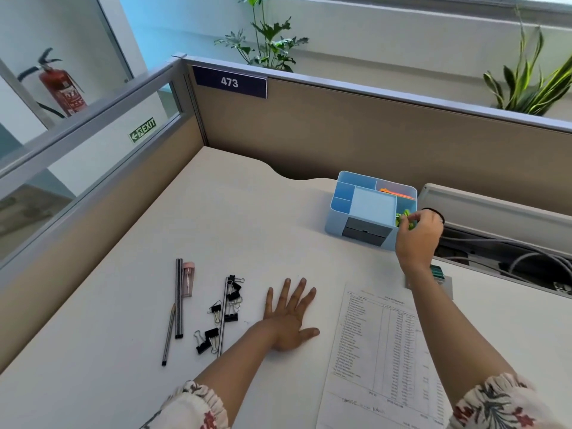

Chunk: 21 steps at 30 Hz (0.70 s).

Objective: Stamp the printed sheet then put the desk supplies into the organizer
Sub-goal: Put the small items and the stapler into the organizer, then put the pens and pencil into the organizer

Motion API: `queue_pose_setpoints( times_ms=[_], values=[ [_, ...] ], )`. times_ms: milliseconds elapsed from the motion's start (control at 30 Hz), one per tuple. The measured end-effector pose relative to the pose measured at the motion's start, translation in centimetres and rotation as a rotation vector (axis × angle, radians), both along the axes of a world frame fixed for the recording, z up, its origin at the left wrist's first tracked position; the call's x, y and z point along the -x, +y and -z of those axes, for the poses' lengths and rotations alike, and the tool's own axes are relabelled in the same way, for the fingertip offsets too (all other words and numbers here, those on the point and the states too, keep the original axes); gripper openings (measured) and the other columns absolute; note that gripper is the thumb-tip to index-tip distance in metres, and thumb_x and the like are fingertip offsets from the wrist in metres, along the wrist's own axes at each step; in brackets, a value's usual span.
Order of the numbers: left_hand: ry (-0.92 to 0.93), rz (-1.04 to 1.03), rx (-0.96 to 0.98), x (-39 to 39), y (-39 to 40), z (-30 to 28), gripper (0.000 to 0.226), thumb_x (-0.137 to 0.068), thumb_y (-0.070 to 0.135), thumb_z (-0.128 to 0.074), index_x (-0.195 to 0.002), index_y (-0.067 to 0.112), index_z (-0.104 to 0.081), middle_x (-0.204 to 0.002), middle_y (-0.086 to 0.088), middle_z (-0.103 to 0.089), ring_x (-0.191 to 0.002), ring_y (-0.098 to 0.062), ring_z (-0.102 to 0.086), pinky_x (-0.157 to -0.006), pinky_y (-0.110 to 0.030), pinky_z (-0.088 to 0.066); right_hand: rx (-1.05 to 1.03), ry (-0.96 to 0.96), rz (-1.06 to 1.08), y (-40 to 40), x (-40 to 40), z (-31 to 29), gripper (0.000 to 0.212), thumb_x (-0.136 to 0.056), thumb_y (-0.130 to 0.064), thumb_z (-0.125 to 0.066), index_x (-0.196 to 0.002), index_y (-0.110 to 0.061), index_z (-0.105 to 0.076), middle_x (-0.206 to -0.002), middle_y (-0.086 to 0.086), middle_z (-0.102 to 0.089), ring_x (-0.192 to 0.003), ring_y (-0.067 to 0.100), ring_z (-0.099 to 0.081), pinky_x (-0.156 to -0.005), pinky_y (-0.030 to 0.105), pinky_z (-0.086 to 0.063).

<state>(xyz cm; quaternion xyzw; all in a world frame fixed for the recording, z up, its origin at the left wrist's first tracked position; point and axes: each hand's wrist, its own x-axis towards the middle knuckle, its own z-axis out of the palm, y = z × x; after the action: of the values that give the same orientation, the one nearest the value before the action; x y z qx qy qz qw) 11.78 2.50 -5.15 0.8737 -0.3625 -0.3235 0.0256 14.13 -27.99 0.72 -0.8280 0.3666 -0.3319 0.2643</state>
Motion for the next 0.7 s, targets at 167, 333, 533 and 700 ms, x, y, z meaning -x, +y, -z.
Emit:
queue_pose_setpoints(
  times_ms=[167, 333, 533, 700],
  values=[
    [-0.012, -0.006, 0.015, 0.1, 0.1, 0.1, 0.082, -0.095, 0.064, -0.029, -0.148, 0.035, 0.027, -0.150, 0.011, 0.044, -0.136, -0.020, 0.044, -0.111, -0.056, 0.024, 0.004, -0.037, -0.015, 1.1, 0.9, -0.2, 0.013, -0.094, -0.018, -0.060, -0.101, -0.007, -0.058, -0.110, 0.012, -0.057, -0.107, 0.025, -0.048, -0.087, 0.034, -0.044],
    [-0.025, -0.026, 0.059, 0.2, 0.3, 0.2, 0.083, -0.095, 0.065, -0.031, -0.150, 0.036, 0.024, -0.152, 0.012, 0.040, -0.138, -0.019, 0.042, -0.112, -0.055, 0.024, -0.011, -0.056, -0.096, 4.4, 2.4, -0.5, 0.014, -0.094, -0.020, -0.059, -0.104, -0.010, -0.058, -0.111, 0.008, -0.057, -0.110, 0.022, -0.046, -0.089, 0.031, -0.042],
    [0.014, -0.199, 0.369, 1.1, 1.6, 0.5, 0.071, -0.096, 0.046, -0.050, -0.155, 0.036, -0.012, -0.162, 0.018, 0.007, -0.148, -0.008, 0.018, -0.119, -0.043, 0.016, -0.129, -0.109, -0.229, 10.3, 4.6, -0.1, 0.007, -0.090, -0.011, -0.061, -0.097, -0.014, -0.060, -0.097, 0.001, -0.061, -0.096, 0.018, -0.054, -0.085, 0.035, -0.049],
    [-0.068, -0.470, 0.723, 1.6, 4.0, -0.3, 0.032, -0.092, 0.020, -0.058, -0.123, 0.022, -0.061, -0.133, 0.003, -0.057, -0.131, -0.017, -0.047, -0.114, -0.035, -0.028, -0.218, -0.099, -0.343, 16.6, 5.2, 1.4, 0.011, -0.090, -0.007, -0.061, -0.097, -0.015, -0.060, -0.096, -0.001, -0.061, -0.094, 0.016, -0.055, -0.086, 0.035, -0.051]
  ],
)
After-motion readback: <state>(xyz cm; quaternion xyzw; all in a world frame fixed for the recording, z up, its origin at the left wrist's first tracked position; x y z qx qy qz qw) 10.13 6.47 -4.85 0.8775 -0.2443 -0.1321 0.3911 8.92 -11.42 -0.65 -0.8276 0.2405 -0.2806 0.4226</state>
